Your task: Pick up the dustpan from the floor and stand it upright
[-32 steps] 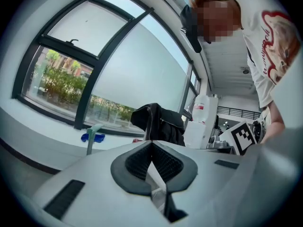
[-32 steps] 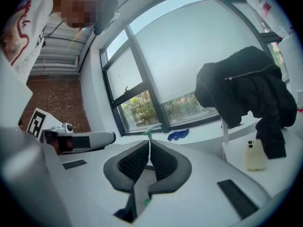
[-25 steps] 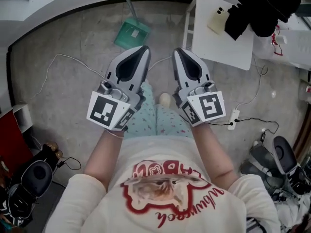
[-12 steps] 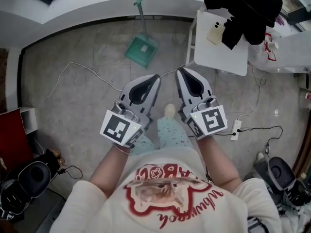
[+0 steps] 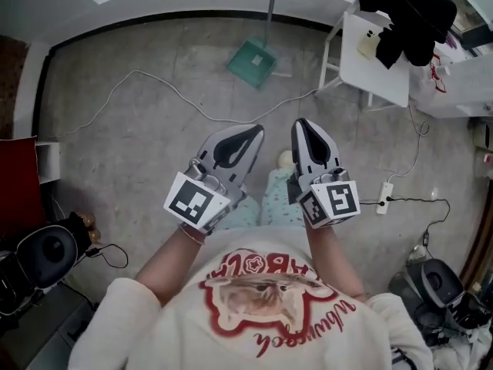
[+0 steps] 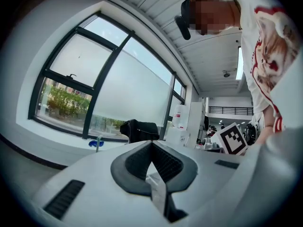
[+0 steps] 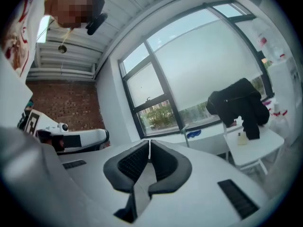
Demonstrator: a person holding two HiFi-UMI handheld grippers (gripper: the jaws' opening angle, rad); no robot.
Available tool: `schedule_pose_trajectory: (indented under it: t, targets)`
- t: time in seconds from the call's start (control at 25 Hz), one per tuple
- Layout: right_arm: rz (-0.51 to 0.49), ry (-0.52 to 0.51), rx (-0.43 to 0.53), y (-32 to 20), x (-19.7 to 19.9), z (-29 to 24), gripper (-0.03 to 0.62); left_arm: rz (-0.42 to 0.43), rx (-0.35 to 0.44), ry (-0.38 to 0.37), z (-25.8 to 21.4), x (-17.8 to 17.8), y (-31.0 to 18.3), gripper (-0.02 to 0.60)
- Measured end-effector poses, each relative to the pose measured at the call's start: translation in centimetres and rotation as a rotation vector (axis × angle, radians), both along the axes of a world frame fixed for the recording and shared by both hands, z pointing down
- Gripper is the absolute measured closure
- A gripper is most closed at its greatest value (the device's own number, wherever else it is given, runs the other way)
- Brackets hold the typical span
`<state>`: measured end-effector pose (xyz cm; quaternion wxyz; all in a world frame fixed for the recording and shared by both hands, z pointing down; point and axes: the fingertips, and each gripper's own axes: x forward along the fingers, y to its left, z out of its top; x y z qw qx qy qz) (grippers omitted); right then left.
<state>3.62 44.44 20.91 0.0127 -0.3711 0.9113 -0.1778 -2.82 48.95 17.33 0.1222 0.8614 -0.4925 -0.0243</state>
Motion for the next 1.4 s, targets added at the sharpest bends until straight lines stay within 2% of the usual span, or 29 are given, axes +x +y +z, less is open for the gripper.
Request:
schedule_pose_trajectory:
  t: [0.08,0.24,0.56,1.4]
  targets:
    - [-0.019,-0.024,-0.042,3.0,-1.3,-0.5,0.563,0.007,-0.021,0.016,-0.3,-0.8,2.6,0.578]
    - [-0.110,0.024,0.048,6.5,-1.6,-3.9,0.563,0.042,0.032,0.046,-3.0,-0.1,5.4,0.578]
    - [-0.134,0.058,0.155,6.8,0.7,-9.3,0.563,0.003,0.124,0.040,-7.9,1.8,5.6,0.578]
    - [-0.173,0.052,0.206,10.1,-0.9,-10.6,0.565,0.009,0.151,0.008,-8.8,1.0,9.4,0.578]
